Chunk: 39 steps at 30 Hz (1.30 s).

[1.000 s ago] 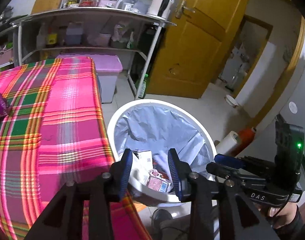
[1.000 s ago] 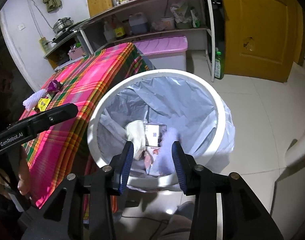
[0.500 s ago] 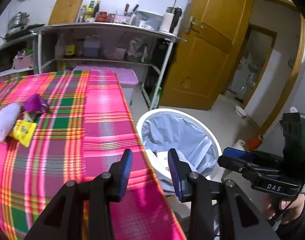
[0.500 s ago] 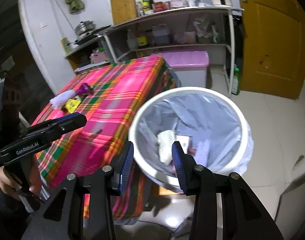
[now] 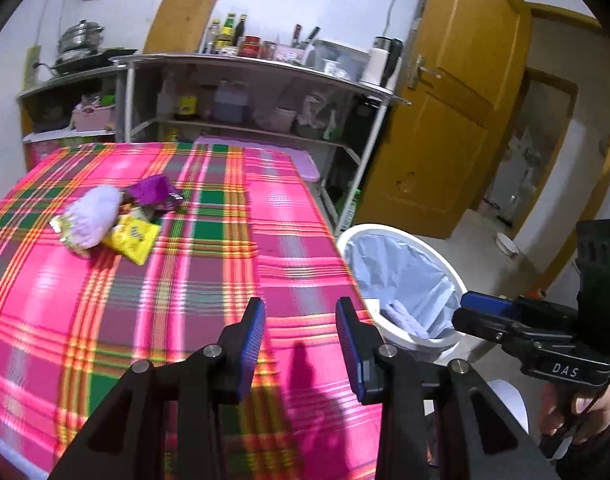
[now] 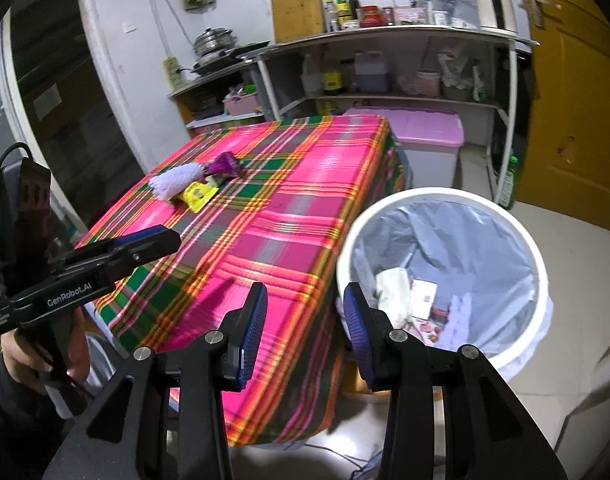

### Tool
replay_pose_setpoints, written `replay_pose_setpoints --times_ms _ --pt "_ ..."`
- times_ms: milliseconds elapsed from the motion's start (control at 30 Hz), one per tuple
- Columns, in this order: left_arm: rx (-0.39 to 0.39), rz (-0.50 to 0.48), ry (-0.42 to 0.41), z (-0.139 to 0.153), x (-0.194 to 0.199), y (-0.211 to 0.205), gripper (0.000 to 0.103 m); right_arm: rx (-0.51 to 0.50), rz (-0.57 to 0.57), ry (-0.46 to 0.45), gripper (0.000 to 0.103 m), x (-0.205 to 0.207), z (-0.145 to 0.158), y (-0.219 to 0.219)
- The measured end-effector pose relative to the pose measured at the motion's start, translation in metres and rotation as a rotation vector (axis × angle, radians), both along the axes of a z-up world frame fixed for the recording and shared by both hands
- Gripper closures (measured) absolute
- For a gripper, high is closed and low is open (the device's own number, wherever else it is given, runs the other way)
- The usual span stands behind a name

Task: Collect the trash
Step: 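Move both open tools back over the table toward the remaining trash, then grasp the second white foam sleeve with the left tool while the right tool grasps the purple wrapper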

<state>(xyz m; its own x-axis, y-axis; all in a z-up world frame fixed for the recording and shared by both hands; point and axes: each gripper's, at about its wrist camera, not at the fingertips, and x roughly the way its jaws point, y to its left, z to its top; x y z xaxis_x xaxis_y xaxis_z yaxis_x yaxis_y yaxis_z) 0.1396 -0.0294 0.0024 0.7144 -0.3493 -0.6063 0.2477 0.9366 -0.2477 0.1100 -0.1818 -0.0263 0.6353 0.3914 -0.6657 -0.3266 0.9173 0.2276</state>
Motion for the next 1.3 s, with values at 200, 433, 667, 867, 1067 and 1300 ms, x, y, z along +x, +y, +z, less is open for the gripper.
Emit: replay_pose_setpoints --times_ms 200,433,667,867,1067,1300 --pt "0.004 0.066 -0.006 0.001 -0.003 0.027 0.067 -0.022 0.057 -0.016 0.062 0.006 0.003 0.022" --pt "0.019 0.135 -0.024 0.008 -0.004 0.054 0.067 -0.041 0.092 -0.035 0.062 0.018 0.006 0.042" --pt "0.035 0.201 -0.027 0.010 0.004 0.082 0.066 -0.049 0.121 -0.043 0.061 0.035 0.009 0.060" --pt "0.054 0.244 -0.025 0.012 0.021 0.102 0.059 -0.045 0.139 -0.050 0.050 0.055 0.014 0.071" --pt "0.052 0.284 -0.006 0.009 0.049 0.119 0.056 -0.053 0.167 -0.052 0.050 0.074 0.014 0.087" --pt "0.013 0.310 0.044 -0.007 0.086 0.132 0.056 -0.056 0.182 -0.045 0.050 0.105 0.013 0.101"
